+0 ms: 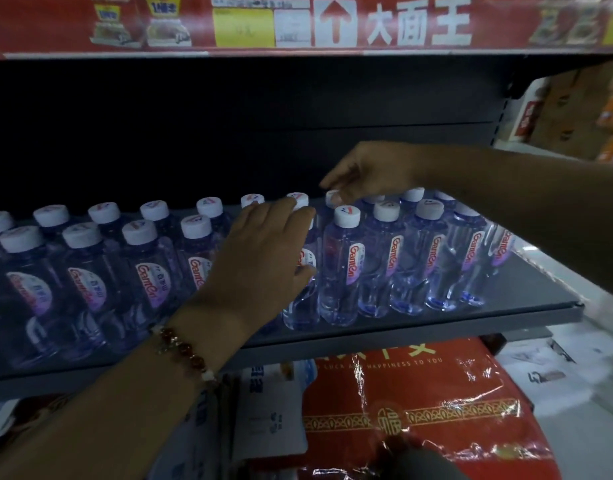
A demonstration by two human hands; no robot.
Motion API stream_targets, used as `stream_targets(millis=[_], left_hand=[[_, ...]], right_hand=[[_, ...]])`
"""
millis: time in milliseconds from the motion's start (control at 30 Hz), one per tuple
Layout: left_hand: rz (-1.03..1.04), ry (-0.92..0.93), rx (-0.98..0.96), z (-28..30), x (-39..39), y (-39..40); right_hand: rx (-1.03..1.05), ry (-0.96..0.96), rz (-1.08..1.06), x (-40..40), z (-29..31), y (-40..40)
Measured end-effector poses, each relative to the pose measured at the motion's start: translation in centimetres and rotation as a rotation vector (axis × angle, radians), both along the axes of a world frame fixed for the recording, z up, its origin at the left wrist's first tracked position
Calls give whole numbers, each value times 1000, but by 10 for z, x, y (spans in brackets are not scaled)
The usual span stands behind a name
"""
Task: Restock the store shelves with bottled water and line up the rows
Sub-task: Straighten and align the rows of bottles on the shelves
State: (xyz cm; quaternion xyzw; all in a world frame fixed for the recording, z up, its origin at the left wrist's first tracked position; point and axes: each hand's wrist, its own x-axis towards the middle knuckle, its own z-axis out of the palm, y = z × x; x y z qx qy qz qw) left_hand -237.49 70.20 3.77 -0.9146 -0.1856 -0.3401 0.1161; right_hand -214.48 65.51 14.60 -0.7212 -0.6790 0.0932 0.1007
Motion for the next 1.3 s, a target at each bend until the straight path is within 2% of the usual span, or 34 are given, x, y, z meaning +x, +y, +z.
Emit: stream_targets(millis=[100, 200, 333, 600, 733, 900, 1067, 1300], left_hand=[[-32, -21, 1, 6, 13, -11], [-75, -10, 44, 7, 31, -18], [-57, 18, 59, 2, 49, -19], [-38, 32, 42, 1, 50, -15], [-39, 20, 36, 0, 51, -15], [-47, -23, 73, -4, 51, -13], [-58, -13, 67, -4, 51, -10], [-76, 17, 42, -1, 50, -7]], right_hand=[[63, -22, -44, 9, 2, -13], [11, -82, -108, 23, 2, -25], [-9, -43, -132, 37, -5, -27], [-9, 34, -75, 46, -5, -23], [12, -38, -74, 39, -5, -30], [180, 61, -34, 29, -8, -63], [167, -153, 107, 25, -23, -79], [239, -63, 54, 24, -28, -74]])
